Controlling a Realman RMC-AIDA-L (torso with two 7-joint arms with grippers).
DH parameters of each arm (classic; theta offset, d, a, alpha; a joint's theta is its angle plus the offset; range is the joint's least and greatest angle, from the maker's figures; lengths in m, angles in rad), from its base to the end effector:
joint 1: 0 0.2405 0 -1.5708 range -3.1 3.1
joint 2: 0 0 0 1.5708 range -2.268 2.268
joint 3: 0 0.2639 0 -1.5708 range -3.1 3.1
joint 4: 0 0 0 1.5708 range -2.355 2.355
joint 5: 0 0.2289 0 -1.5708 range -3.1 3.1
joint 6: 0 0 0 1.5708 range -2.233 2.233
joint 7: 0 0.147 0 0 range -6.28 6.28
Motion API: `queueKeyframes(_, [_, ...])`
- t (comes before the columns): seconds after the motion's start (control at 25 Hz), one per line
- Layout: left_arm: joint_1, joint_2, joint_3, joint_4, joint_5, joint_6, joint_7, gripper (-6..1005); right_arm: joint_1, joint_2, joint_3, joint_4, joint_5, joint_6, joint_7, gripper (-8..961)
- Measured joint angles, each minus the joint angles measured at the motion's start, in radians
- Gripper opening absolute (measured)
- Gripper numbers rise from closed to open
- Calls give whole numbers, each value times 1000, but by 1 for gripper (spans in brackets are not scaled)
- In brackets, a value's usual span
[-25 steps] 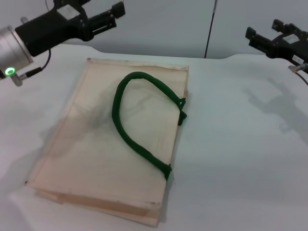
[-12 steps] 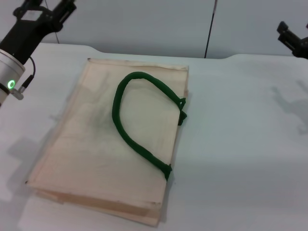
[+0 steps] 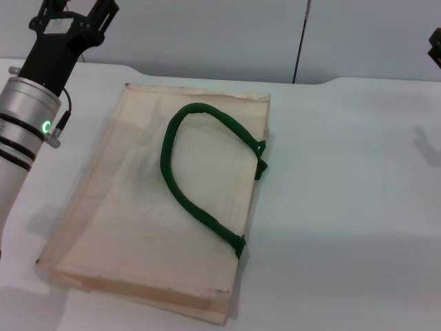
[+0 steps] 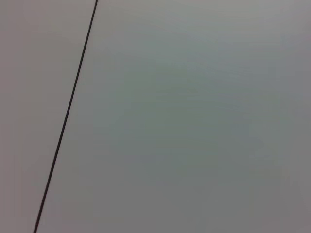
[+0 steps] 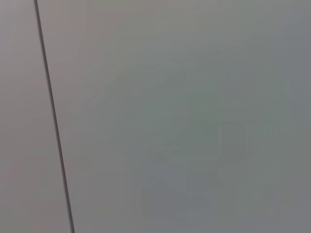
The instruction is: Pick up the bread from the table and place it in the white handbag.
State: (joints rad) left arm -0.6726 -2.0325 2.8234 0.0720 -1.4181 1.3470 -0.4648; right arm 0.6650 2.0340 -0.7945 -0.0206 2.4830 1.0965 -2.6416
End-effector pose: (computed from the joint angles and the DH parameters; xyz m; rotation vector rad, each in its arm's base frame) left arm -0.2767 0.4086 0.0126 -1.5736 -0.4902 -1.1249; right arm 0.3167 0.4189 0.0088 -1.6226 0.6420 0.8639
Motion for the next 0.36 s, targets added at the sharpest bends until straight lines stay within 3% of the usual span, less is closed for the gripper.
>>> queueKeyframes(0.36, [0, 2, -6, -4, 4, -6, -53, 797, -3, -2, 1, 1, 2, 1, 1, 893])
